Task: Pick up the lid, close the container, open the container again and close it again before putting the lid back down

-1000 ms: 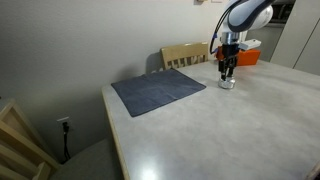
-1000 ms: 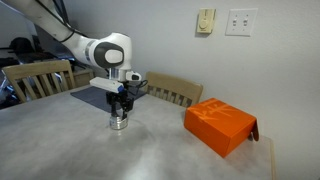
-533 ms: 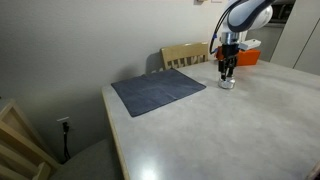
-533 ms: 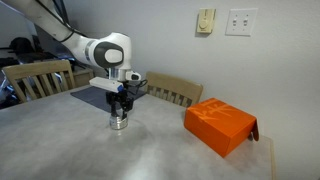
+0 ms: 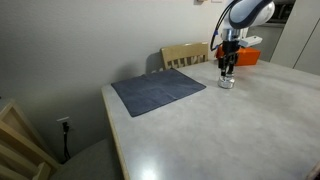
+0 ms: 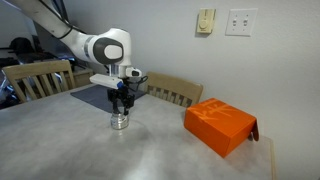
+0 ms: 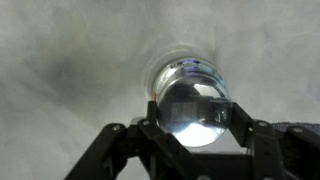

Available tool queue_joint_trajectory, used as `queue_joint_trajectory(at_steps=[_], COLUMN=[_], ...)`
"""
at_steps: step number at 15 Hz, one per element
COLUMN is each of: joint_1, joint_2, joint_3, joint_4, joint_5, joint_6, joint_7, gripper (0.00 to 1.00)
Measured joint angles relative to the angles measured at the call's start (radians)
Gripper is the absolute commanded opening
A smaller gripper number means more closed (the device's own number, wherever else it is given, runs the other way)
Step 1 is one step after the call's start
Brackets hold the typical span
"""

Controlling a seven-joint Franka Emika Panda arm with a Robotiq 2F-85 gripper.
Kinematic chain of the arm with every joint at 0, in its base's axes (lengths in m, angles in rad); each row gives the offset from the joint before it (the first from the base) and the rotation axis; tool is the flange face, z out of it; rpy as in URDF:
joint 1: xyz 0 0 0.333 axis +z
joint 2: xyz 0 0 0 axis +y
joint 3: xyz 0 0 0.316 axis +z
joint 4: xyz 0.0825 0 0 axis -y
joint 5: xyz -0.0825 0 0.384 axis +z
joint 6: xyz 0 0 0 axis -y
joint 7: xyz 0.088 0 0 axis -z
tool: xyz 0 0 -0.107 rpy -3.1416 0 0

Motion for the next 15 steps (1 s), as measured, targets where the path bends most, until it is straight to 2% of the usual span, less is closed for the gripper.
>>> queue_joint_trajectory(at_steps=[5,15], joint_1=[-0.024,-0.134], joint_2=[-0.053,-0.080], joint_3=[-0.009,-0.036], joint_4=[-0.049,-0.113], joint_5=[0.012,0.087], joint_6=[0.071,0.158], joint_7=[0.010,0.020], gripper=[0.44,0.44])
